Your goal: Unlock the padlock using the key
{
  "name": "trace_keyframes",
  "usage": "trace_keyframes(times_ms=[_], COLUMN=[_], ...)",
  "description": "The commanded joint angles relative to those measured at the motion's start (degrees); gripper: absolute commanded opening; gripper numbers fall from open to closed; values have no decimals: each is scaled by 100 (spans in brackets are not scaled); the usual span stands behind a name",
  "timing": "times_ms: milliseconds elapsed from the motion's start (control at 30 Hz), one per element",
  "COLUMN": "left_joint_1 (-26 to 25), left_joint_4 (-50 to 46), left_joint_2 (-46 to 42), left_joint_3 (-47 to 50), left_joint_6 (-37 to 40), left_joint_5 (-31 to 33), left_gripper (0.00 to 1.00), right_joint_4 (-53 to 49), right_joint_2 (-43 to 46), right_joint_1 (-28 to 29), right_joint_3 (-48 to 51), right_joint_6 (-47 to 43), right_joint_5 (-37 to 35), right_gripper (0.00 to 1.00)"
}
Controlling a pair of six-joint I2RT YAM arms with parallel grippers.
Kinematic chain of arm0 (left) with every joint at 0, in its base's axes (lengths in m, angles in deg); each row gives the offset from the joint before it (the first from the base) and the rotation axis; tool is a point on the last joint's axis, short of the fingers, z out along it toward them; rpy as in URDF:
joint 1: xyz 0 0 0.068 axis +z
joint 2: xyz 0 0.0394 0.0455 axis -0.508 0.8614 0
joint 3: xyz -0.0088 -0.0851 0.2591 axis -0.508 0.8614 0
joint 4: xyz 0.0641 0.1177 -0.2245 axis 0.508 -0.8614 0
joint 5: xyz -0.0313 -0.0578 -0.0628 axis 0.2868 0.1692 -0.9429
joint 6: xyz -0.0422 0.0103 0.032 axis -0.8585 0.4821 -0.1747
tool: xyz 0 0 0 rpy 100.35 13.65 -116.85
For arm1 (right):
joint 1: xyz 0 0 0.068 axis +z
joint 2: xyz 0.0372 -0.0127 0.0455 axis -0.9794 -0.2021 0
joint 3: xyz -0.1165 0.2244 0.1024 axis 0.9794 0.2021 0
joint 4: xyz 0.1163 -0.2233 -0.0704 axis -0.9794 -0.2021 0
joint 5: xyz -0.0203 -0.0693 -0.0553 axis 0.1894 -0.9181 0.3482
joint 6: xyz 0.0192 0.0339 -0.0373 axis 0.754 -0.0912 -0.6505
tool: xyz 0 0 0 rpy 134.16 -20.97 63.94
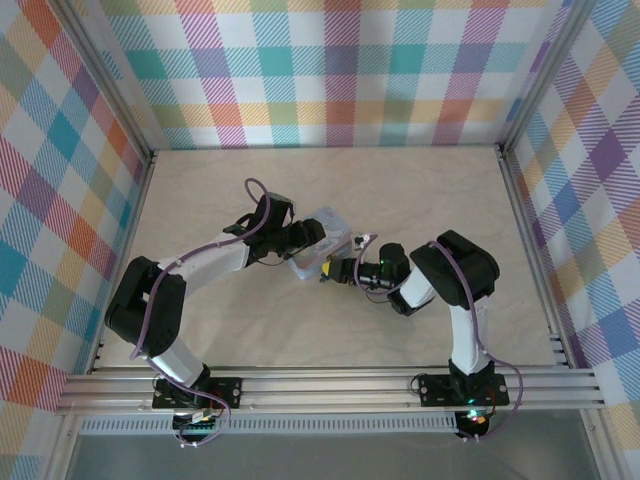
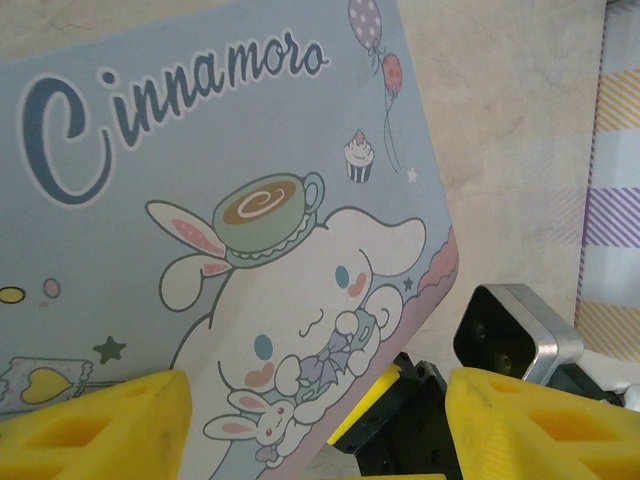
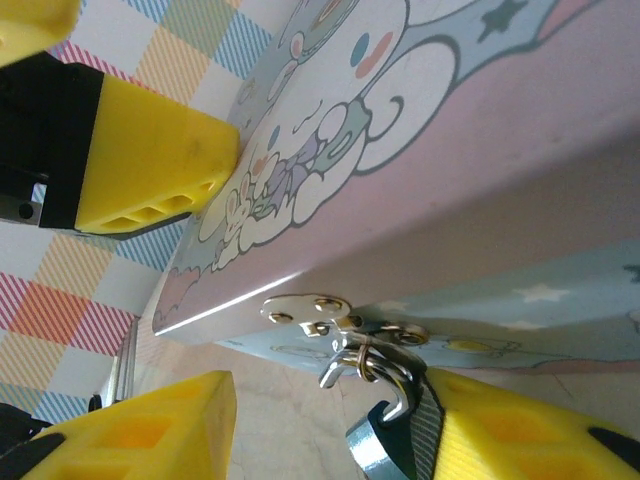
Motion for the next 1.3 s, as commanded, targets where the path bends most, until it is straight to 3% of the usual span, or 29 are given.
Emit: trace_keyframes(times_ms=[0, 1267], left_joint_1=[-24, -24], left_joint_4=[-270, -262], left_joint_2=[202, 220], left_joint_3=[182, 266], left_joint_6=[22, 29], left_joint_5=[78, 160], left_gripper=[68, 68], right_joint_4=[465, -188], right_joint_2=[212, 423], right_joint_1=[43, 8], right_joint_3=[46, 227], right_joint_6=[-148, -429], right_joint_5=[195, -252], right_gripper=[48, 8])
